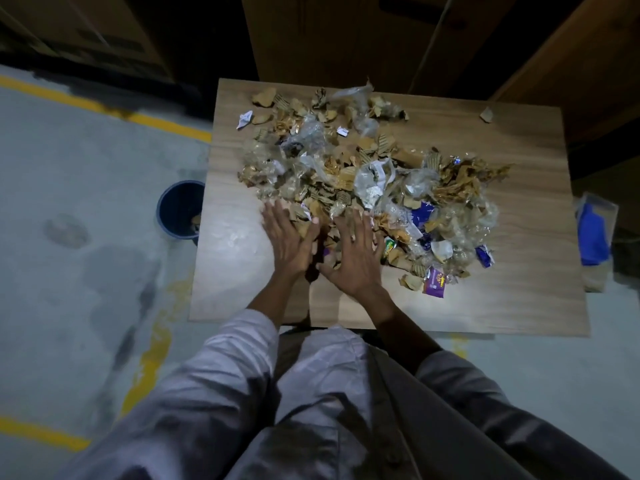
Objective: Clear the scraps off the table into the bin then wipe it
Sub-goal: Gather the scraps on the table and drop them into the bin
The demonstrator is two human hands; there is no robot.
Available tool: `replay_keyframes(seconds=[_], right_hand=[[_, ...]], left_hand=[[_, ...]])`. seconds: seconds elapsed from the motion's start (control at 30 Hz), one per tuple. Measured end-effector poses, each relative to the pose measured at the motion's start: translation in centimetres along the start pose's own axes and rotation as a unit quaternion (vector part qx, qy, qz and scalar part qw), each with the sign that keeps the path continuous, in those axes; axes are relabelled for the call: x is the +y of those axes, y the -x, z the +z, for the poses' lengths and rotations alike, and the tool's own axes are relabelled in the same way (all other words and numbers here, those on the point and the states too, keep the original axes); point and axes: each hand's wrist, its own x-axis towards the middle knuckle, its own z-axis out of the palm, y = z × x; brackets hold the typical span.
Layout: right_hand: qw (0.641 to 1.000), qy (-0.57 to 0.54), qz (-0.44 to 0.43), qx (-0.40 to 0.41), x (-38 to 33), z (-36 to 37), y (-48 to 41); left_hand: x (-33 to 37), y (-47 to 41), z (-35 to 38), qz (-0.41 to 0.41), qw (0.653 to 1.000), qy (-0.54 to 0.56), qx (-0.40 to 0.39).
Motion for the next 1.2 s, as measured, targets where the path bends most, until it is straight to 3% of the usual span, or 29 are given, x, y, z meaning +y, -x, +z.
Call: replay_keyframes(seconds=[0.2, 0.3, 0.4, 0.63, 0.73, 0.87, 1.07, 1.2], right_hand=[[0.999, -0.034, -0.035, 0.015, -1.7, -0.8, -2.5], [0.998, -0.047, -0.019, 0.027, -1.9, -2.1, -4.7], [0.995, -0.070, 0.022, 0.063, -1.1, -3.9, -6.3], [0.958, -0.154, 0.150, 0.188, 3.6, -8.3, -5.6], [0.949, -0.189, 0.201, 0.151, 5.2, -8.1, -4.8], [0.960, -0.193, 0.188, 0.077, 5.8, -6.6, -4.2], [0.966, -0.156, 0.178, 0.100, 3.6, -6.8, -4.3], [0.983, -0.105, 0.105, 0.108, 0.8, -7.3, -7.1]], left_hand=[[-1.8, -6.2, -6.0, -0.045, 0.992, 0.063, 0.101], [-0.6, -10.7, -6.4, -0.038, 0.989, 0.116, 0.083], [1.0, -13.5, -4.8, 0.016, 0.996, 0.068, 0.053], [2.5, -13.1, 0.2, 0.120, 0.989, 0.086, -0.018], [3.1, -11.4, 1.7, 0.137, 0.985, 0.093, -0.053], [3.7, -8.7, 3.5, 0.150, 0.983, 0.053, -0.095], [4.1, -8.4, 1.2, 0.157, 0.988, 0.007, 0.003], [4.0, -11.4, -2.3, 0.109, 0.993, 0.023, 0.044]])
